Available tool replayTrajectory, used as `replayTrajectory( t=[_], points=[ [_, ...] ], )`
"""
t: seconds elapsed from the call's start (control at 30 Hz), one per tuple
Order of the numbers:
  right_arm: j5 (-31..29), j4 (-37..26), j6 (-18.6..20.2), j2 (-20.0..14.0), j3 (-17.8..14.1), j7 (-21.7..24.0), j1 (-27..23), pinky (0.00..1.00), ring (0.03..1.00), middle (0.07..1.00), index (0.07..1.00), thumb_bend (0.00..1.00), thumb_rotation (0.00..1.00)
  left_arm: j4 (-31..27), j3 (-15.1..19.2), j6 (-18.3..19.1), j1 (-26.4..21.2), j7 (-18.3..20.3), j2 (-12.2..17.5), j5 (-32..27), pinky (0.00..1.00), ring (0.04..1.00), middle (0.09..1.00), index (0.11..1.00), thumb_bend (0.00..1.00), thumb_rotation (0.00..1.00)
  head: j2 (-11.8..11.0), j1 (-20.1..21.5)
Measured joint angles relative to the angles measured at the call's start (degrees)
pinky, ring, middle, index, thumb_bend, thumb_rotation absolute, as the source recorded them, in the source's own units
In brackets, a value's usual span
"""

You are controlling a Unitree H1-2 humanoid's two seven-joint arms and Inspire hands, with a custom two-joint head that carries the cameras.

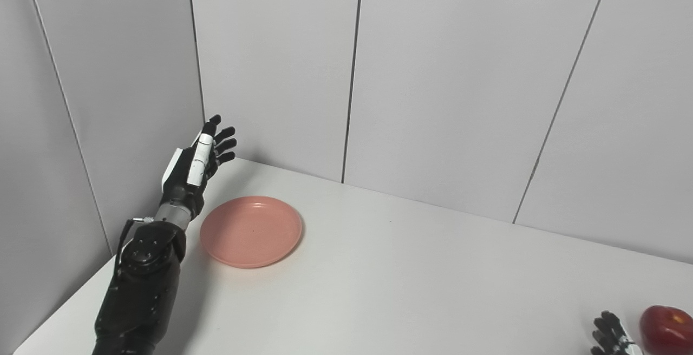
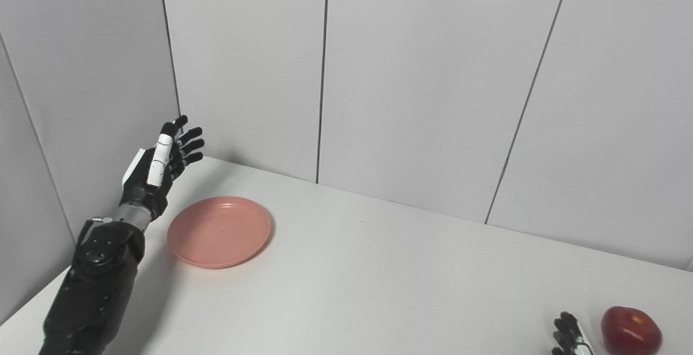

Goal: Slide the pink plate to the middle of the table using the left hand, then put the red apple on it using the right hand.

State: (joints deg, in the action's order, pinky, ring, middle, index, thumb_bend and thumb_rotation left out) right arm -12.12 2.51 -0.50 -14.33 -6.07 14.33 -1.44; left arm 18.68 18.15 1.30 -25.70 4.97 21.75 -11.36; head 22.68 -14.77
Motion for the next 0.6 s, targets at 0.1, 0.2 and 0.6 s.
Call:
replayTrajectory(
  t=[0.1, 0.2, 0.6],
  points=[
    [-0.02, -0.01, 0.00, 0.00, 0.07, 0.00, 0.00, 1.00, 1.000, 0.975, 0.976, 0.77, 1.00, 3.36, 0.18, -0.59, -0.80, 0.80, 0.86, -0.80, 0.81, 0.844, 0.856, 0.920, 0.82, 0.97, 0.00, 0.09],
    [0.01, 0.02, 0.00, -0.04, 0.07, -0.02, 0.00, 1.00, 1.000, 0.973, 0.979, 0.78, 1.00, 6.55, 0.41, -1.55, -1.60, 1.27, 1.73, -0.80, 0.79, 0.830, 0.849, 0.908, 0.83, 0.97, 0.00, 0.09],
    [0.15, -0.04, 0.01, -0.09, 0.17, -0.15, 0.07, 1.00, 0.999, 0.966, 0.975, 0.76, 1.00, 20.24, 1.22, -7.26, -4.91, 1.30, 3.62, -0.79, 0.80, 0.827, 0.836, 0.904, 0.83, 0.96, 0.35, 0.09]
  ],
)
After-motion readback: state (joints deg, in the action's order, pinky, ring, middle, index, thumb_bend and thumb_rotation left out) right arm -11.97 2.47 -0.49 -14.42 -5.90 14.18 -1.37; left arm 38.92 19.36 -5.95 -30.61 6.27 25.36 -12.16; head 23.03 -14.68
